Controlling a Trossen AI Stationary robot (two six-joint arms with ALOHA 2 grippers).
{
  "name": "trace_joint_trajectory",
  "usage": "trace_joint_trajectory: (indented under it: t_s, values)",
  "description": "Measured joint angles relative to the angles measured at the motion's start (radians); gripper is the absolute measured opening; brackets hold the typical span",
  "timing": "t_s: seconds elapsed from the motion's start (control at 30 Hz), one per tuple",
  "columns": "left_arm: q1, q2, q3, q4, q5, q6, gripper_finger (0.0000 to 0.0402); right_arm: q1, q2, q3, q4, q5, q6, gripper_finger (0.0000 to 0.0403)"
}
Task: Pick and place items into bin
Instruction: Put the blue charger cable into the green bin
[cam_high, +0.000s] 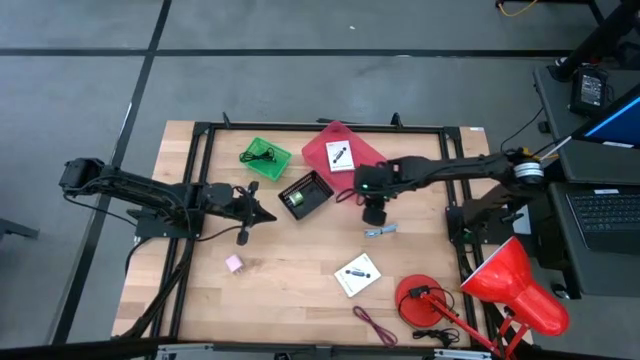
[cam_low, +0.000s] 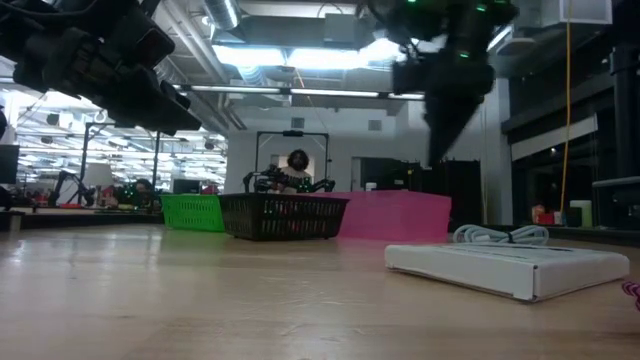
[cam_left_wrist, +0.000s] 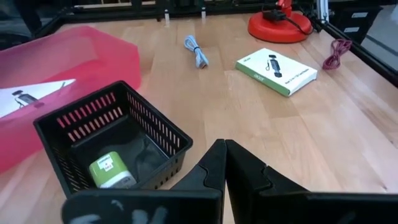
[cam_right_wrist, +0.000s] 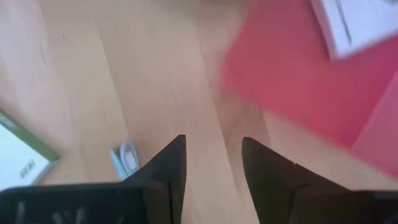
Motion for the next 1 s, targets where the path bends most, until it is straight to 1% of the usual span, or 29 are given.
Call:
trace_joint_trajectory:
  t_s: [0.2,0.33,0.43,0.53,0.67,0.77,0.83,1.0]
  values:
    - [0.000,0.000,0.000,0.021,0.000,0.060,0.0004,0.046,-0.167,-0.184,0.068,0.000,0.128,0.0133]
    - [0.001,0.000,0.000,0.044,-0.008,0.113,0.0004,0.092,-0.233,-0.282,0.111,0.000,0.218,0.0133]
    - [0.001,0.000,0.000,0.068,-0.042,0.152,0.0004,0.129,-0.240,-0.328,0.124,0.000,0.267,0.0133]
    - [0.001,0.000,0.000,0.086,-0.096,0.167,0.0004,0.167,-0.233,-0.355,0.119,-0.016,0.275,0.0133]
    - [0.001,0.000,0.000,0.098,-0.172,0.169,0.0004,0.225,-0.232,-0.357,0.110,-0.027,0.292,0.0133]
    - [0.001,0.000,0.000,0.115,-0.223,0.200,0.0004,0.261,-0.230,-0.357,0.101,-0.024,0.290,0.0133]
    - [0.001,0.000,0.000,0.140,-0.239,0.227,0.0004,0.280,-0.219,-0.357,0.102,-0.010,0.260,0.0133]
    - [0.001,0.000,0.000,0.202,-0.235,0.269,0.0004,0.308,-0.187,-0.357,0.104,0.093,0.211,0.0133]
